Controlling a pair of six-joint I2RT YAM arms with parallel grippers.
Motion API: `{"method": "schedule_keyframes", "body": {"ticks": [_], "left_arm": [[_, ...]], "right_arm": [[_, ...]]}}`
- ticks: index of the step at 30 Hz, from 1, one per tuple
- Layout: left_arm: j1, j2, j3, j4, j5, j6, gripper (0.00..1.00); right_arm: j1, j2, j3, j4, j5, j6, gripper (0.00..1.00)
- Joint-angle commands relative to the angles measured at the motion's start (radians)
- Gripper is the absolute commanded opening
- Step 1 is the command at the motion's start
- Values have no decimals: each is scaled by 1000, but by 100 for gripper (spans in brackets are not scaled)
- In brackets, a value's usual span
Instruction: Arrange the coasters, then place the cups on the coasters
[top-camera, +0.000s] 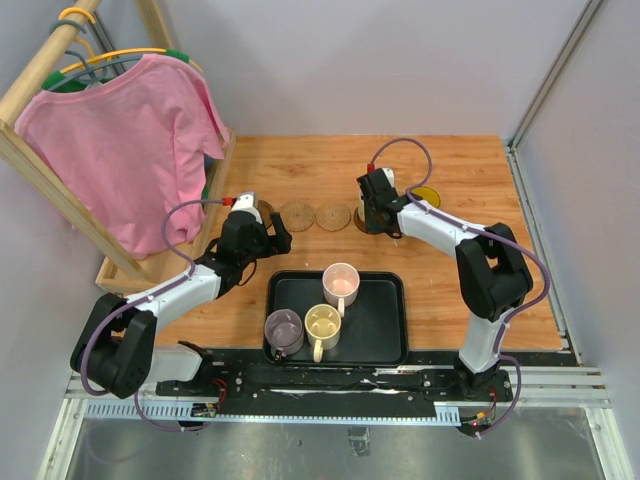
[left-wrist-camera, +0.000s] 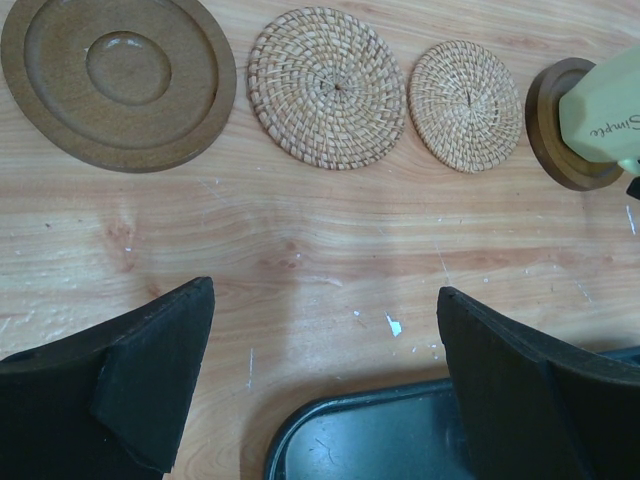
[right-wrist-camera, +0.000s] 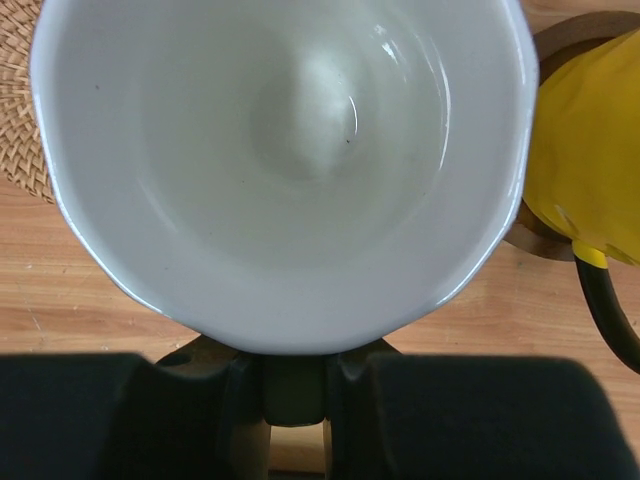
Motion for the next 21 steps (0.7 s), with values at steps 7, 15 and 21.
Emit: {"method": "schedule_keyframes", "body": {"ticks": [7, 15, 21], "left_arm": [[-9, 8, 4, 31, -4, 11, 97], [-9, 3, 2, 31, -4, 7, 97], [-9, 4, -2, 34, 5, 2, 97]], "right_arm": [[-16, 13, 80, -18, -3, 51, 11], [-16, -3, 73, -43, -1, 72, 12], [-16, -5, 72, -55, 7, 78, 26]]}}
